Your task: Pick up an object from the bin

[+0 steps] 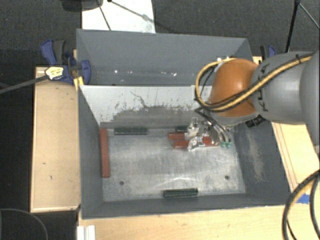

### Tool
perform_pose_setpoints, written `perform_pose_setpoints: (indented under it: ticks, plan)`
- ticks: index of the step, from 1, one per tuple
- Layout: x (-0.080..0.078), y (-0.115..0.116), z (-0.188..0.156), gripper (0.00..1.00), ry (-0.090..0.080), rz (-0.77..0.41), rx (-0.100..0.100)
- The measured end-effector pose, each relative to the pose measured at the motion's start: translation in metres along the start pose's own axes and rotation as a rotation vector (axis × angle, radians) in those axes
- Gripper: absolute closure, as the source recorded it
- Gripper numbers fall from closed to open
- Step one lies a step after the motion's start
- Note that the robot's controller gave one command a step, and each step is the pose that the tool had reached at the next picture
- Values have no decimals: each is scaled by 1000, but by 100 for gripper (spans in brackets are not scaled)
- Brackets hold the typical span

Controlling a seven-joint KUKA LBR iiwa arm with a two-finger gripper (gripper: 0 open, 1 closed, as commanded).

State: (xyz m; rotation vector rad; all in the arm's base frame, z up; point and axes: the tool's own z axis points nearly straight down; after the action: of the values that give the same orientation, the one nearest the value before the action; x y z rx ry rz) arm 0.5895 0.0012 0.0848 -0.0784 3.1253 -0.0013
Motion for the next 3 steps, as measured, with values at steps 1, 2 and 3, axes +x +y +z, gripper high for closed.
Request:
perform_pose_setpoints:
  ticks: [1,2,3]
  plan:
    - [4,3,-75,0,16,21,-2]
    - [1,4,-142,0,12,39,-2]
    - [4,1,-95,0,4,10,-1]
